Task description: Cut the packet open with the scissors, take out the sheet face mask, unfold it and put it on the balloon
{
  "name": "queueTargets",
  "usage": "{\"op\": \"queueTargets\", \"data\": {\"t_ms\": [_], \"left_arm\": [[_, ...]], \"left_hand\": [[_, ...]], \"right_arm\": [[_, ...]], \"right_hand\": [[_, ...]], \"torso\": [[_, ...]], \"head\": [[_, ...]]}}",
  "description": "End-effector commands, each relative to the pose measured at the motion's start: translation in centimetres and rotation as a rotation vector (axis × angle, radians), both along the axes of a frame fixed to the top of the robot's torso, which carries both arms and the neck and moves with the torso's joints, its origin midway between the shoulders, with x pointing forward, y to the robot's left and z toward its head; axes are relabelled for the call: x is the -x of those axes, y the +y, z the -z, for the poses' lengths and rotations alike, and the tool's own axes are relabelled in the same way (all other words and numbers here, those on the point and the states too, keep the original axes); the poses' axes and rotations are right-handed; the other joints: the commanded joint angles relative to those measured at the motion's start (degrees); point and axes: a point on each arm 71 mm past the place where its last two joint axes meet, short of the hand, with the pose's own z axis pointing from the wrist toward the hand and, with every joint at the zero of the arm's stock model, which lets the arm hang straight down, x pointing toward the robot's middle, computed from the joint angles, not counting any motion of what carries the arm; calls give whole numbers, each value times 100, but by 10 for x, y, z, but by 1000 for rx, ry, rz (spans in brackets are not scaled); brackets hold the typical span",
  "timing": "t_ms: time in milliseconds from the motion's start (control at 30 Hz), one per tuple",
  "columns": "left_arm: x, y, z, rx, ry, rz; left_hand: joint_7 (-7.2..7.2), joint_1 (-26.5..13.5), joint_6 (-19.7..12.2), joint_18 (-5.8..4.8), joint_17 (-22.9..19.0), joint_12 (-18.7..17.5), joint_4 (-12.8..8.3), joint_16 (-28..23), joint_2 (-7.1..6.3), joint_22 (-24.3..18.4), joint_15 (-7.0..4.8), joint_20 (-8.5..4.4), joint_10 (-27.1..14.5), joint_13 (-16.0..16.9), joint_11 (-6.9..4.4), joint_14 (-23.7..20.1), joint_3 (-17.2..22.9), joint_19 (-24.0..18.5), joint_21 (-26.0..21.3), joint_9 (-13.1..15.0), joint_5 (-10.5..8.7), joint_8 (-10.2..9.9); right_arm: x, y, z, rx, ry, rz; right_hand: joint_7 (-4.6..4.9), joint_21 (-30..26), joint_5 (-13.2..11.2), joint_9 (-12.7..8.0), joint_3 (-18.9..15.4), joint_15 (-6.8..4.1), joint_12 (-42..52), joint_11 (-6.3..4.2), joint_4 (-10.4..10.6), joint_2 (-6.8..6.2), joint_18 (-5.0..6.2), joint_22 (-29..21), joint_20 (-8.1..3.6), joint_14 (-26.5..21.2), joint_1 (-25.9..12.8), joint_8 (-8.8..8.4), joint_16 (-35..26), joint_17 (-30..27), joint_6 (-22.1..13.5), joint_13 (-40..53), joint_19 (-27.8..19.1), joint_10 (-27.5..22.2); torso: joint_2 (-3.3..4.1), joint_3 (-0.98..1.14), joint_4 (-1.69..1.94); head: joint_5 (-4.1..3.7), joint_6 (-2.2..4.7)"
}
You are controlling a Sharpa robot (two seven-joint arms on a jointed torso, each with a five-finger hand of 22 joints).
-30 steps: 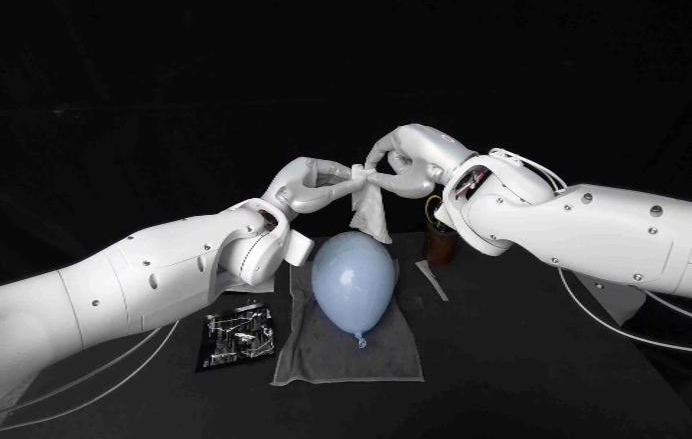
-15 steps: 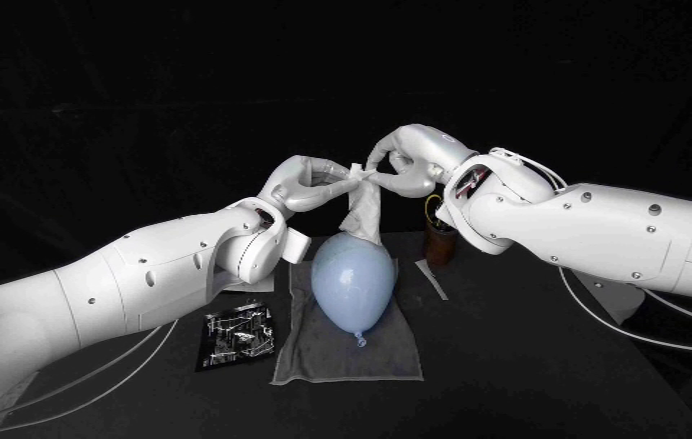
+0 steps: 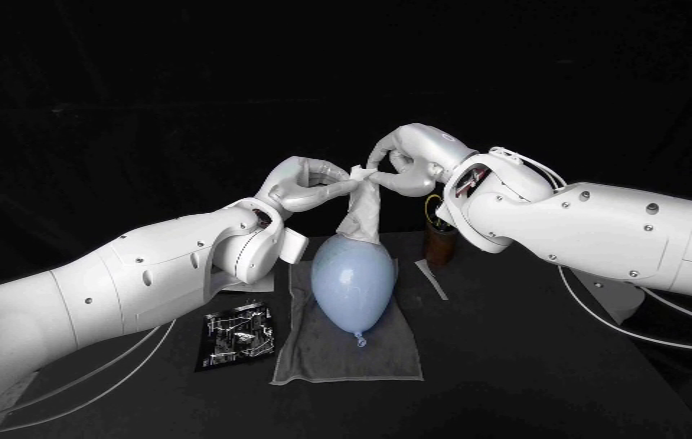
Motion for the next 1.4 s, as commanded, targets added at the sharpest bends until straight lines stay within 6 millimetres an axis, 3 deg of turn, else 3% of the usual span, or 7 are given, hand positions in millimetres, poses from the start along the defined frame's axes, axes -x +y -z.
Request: {"op": "queueTargets", "data": {"t_ms": [33, 1400], "left_arm": [[0, -1, 0, 10, 11, 13], [-4, 14, 5, 58, 103, -19]], "left_hand": [[-53, -58, -12, 123, 13, 34, 51, 28, -4, 10, -2, 1, 24, 13, -27, 40, 8, 117, 37, 99, 13, 26], [-125, -75, -124, 157, 23, 63, 258, 37, 56, -4, 14, 6, -24, 40, -1, 0, 47, 187, -1, 291, 6, 26]], "right_arm": [[-1, -1, -1, 11, -6, 8], [-1, -6, 0, 22, -3, 20]], "right_hand": [[-4, 13, 39, 357, 34, -32, 38, -45, -9, 54, -78, 1122, -6, 608, 13, 14, 38, 1505, 25, 884, 239, 263], [-4, 13, 39, 357, 34, -32, 38, -45, -9, 54, -78, 1122, -6, 608, 13, 14, 38, 1505, 25, 884, 239, 263]], "torso": [[2, -1, -1], [-1, 2, 0]], "head": [[-2, -7], [-10, -10]]}}
